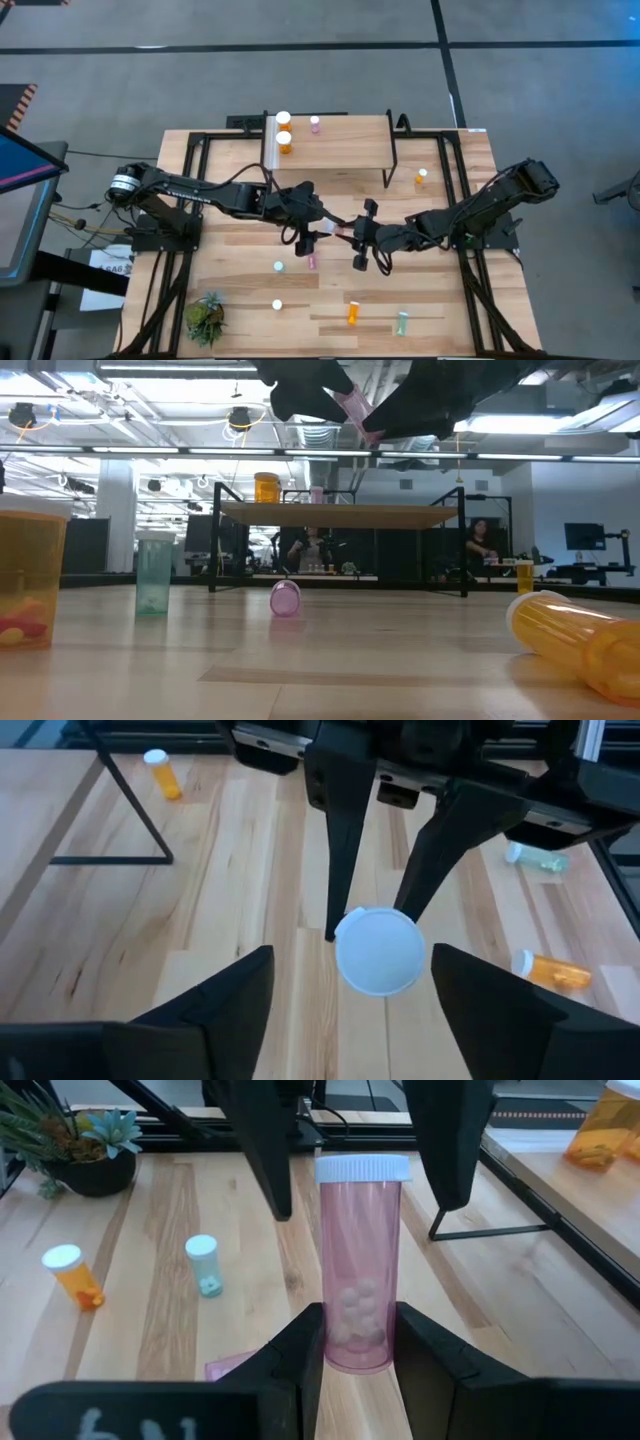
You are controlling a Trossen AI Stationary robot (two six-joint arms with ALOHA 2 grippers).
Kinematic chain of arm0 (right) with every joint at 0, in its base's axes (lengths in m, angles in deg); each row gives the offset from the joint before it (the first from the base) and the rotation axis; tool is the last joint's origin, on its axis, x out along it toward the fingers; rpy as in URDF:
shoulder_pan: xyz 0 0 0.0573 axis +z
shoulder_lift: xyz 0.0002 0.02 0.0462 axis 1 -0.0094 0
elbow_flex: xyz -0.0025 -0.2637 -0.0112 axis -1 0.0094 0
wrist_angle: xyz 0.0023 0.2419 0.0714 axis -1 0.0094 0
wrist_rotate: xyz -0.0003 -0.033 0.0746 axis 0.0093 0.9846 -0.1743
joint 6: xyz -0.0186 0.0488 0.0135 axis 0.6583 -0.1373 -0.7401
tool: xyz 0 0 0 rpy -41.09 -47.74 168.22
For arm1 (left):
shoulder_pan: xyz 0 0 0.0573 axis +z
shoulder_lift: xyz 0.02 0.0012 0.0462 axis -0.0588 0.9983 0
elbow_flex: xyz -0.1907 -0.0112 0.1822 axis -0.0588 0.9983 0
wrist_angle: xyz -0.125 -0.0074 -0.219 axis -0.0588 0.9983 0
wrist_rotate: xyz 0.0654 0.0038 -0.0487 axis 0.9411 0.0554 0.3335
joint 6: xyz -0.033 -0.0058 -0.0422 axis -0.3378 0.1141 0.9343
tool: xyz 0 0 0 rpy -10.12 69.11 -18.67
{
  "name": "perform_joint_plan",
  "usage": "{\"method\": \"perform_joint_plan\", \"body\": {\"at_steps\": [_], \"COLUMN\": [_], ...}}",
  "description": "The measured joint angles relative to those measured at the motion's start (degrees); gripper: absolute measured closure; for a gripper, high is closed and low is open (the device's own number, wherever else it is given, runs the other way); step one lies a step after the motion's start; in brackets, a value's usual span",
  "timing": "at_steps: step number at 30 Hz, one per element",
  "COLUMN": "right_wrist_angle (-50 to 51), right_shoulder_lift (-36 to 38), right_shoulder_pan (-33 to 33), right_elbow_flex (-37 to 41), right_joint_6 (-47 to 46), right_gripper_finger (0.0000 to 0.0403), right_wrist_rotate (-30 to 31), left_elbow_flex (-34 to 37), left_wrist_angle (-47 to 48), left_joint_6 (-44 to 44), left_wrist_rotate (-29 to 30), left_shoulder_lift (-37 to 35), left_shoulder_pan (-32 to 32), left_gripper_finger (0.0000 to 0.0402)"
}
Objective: Pick and place medicine bottles onto shelf by color
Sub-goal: Put the right pink pill bottle on the shelf aligned with the other pink pill bottle
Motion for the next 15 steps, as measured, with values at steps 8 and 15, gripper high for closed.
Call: {"method": "perform_joint_plan", "body": {"at_steps": [8,15], "right_wrist_angle": [-0.07,-0.09], "right_shoulder_lift": [0.0,-0.02], "right_shoulder_pan": [-0.02,-0.01], "right_elbow_flex": [0.0,0.0], "right_joint_6": [-0.02,-0.09], "right_gripper_finger": [0.0278,0.0278], "right_wrist_rotate": [0.0,0.0], "left_elbow_flex": [-1.45,-2.85], "left_wrist_angle": [-0.55,1.81], "left_joint_6": [-0.01,-0.22], "left_wrist_rotate": [1.22,-0.08], "left_shoulder_lift": [0.02,0.02], "left_shoulder_pan": [-0.19,-0.31], "left_gripper_finger": [0.0131,0.0157]}}
